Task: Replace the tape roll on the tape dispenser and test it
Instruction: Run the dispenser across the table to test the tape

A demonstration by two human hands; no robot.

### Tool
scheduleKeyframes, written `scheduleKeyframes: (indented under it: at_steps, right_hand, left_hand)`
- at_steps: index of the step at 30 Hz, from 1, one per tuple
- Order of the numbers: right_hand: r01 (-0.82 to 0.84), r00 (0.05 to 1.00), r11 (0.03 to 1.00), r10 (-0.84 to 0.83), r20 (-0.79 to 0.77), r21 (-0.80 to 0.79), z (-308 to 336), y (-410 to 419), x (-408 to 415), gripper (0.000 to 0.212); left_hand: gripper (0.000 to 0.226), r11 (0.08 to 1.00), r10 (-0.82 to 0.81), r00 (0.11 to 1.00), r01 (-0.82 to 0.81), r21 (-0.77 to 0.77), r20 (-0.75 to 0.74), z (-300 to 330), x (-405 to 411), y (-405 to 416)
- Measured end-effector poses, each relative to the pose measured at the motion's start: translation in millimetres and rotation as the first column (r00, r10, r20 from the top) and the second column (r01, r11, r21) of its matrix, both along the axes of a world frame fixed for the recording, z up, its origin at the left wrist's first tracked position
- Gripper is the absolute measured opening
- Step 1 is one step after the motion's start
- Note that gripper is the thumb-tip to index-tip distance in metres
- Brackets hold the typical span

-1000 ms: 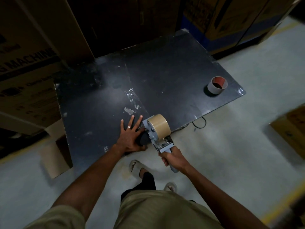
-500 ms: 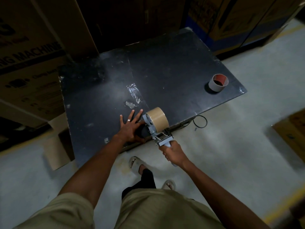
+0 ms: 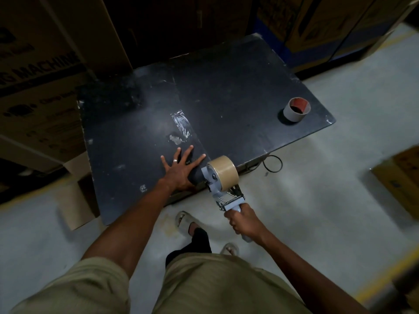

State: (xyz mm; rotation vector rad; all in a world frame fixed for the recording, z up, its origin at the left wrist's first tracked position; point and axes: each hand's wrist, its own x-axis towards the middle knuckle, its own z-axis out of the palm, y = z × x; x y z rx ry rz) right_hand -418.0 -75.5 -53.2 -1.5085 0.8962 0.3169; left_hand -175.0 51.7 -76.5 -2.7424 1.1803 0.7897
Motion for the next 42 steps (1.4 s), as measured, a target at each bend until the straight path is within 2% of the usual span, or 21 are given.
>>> scheduleKeyframes:
  at_steps: [15,21,25,32,42]
  right_hand:
    - [-0.101,0.993,0.988,0.094,-0.068,-0.115,18,10,10,0.02]
    - [-0.071,0.993,0.996,0.066,-0.099,-0.051,28,11,15,0.022]
    - [-0.06,0.993,0.998,0.057,-0.105,-0.027,29,12,10,0.023]
    - [-0.088,0.987,0.996,0.083,-0.138,-0.033,26,10,11,0.015]
    - [-0.119,0.978,0.989,0.1,-0.183,-0.093,22,13,18,0.015]
  left_hand:
    - [0.135,1.0,0.011,1.0,-0.011,0.004,-0.017,1,-3,0]
    - [0.13,1.0,-0.008,1.0,0.009,0.022,-0.014,8,-5,1]
    - [0.136,1.0,-0.005,1.0,0.005,-0.001,-0.008,4,-4,1]
    - [0.139,1.0,0.012,1.0,-0.012,0.004,-0.02,5,-6,-1]
    - [0.137,1.0,-0.002,1.0,0.002,-0.032,-0.021,5,-8,3]
